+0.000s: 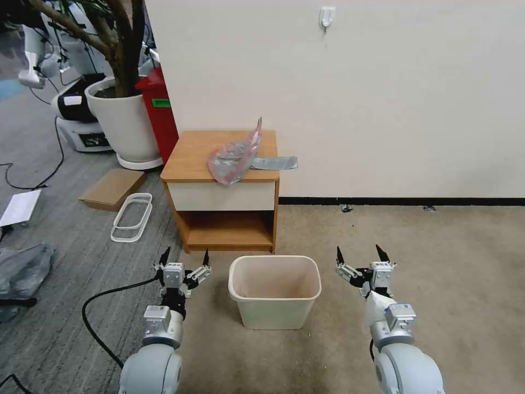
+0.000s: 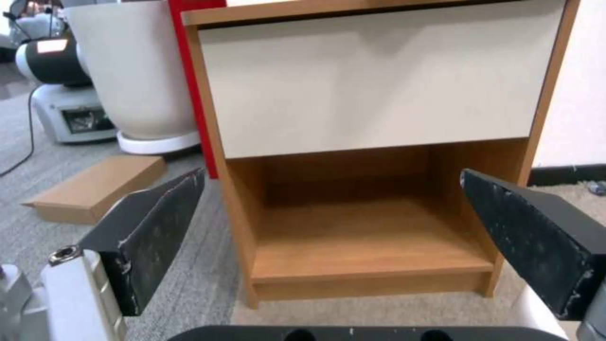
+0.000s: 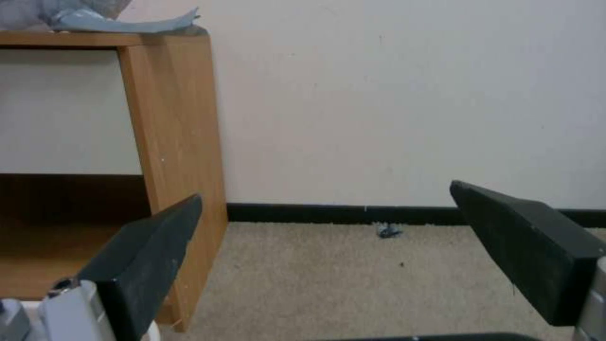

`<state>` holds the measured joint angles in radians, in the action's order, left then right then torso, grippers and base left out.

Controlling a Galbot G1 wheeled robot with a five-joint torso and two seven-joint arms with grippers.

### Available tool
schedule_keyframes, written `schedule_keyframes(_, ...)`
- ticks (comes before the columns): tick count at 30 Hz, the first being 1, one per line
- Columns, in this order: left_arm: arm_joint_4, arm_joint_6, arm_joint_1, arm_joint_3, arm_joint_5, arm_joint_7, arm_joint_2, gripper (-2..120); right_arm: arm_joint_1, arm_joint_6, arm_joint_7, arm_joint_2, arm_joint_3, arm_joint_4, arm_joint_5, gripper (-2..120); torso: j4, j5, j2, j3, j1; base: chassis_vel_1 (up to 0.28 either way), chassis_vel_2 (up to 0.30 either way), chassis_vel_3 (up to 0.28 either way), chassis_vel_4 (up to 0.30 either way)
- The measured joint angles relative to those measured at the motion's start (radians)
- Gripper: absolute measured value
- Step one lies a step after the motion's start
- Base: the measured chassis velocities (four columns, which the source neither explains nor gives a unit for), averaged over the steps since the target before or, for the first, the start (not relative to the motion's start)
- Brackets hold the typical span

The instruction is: Pick up the garbage bag from the table and place it over the trash can.

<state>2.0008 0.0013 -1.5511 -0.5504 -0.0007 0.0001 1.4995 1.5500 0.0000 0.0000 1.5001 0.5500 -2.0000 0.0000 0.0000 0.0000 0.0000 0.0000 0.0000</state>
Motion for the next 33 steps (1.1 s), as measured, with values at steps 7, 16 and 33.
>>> schedule_keyframes(7,0.103,0.061,-0.056,-0.04,-0.093,-0.013,-0.03,100,0.01,-0.078,0.0,0.006,0.017,-0.095,0.043,100,0.0,0.0003,0.0,0.0,0.0,0.0,0.0,0.0,0.0)
schedule_keyframes(16,0.285,0.149,-0.162,-0.123,-0.282,-0.043,-0.1,100,0.038,-0.25,-0.001,0.022,0.055,-0.321,0.16,100,0.0001,-0.0003,0.0,0.0,0.0,0.0,0.0,0.0,0.0)
schedule_keyframes(33,0.197,0.037,-0.163,-0.132,-0.38,-0.028,-0.146,100,-0.168,-0.109,0.238,-0.066,-0.152,-0.15,0.487,100,-0.0002,0.0,0.0,0.0,0.0,0.0,0.0,0.0,0.0)
